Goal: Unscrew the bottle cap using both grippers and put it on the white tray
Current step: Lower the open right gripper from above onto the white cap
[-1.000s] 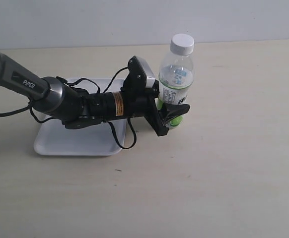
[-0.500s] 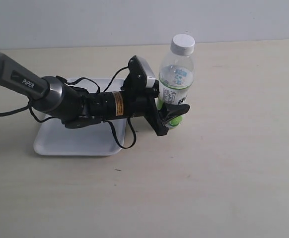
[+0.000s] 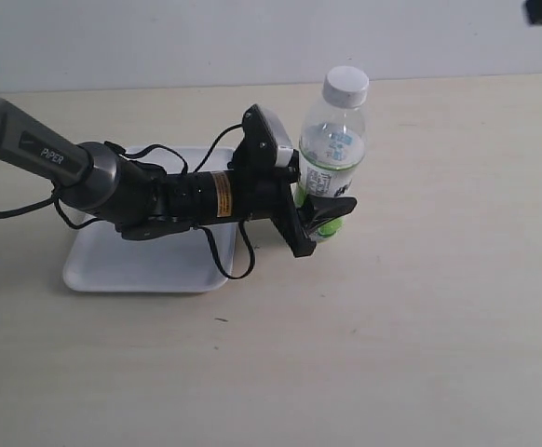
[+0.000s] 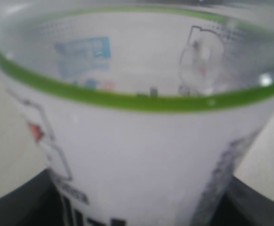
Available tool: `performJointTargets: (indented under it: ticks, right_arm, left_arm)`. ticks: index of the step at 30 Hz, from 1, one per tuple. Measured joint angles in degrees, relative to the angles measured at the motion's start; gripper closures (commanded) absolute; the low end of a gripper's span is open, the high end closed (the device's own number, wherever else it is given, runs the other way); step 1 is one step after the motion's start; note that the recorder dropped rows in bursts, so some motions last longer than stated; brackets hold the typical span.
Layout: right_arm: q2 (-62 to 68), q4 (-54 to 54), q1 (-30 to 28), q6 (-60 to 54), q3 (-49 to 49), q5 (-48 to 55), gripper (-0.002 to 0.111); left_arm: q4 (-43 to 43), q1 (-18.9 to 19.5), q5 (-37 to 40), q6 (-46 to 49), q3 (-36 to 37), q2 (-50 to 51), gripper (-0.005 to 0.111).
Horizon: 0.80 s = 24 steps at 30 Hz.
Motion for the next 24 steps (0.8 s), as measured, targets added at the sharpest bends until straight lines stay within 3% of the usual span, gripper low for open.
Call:
performJointTargets:
  ticks: [5, 7, 10, 14, 16, 24]
  right_arm:
    - [6.97, -1.30, 10.21, 1.11, -1.46, 0.65, 0.107]
    - [9.09, -1.50, 12.66, 1.25, -3.06, 0.65, 0.101]
    - [11.26, -1.60, 15.04, 1.24, -6.01, 0.65, 0.083]
    - [12.17, -1.72, 17.18, 0.88, -10.25, 0.65, 0.050]
    - [12.17, -1.82, 17.86, 0.88, -11.54, 0.72, 0.041]
    - [13.59, -2.91, 18.93, 0.88, -12.19, 0.72, 0.041]
  left_arm:
    - [0.50, 0.00, 0.00, 0.47, 0.00, -0.10, 0.107]
    - [0.64, 0.00, 0.00, 0.59, 0.00, -0.10, 0.107]
    - [0.88, 0.00, 0.00, 0.59, -0.02, -0.10, 0.107]
    - [1.00, 0.00, 0.00, 0.82, -0.02, -0.20, 0.107]
    - [1.00, 0.00, 0.00, 0.82, -0.02, -0.20, 0.107]
    - [1.50, 0.00, 0.13, 1.00, -0.13, -0.20, 0.107]
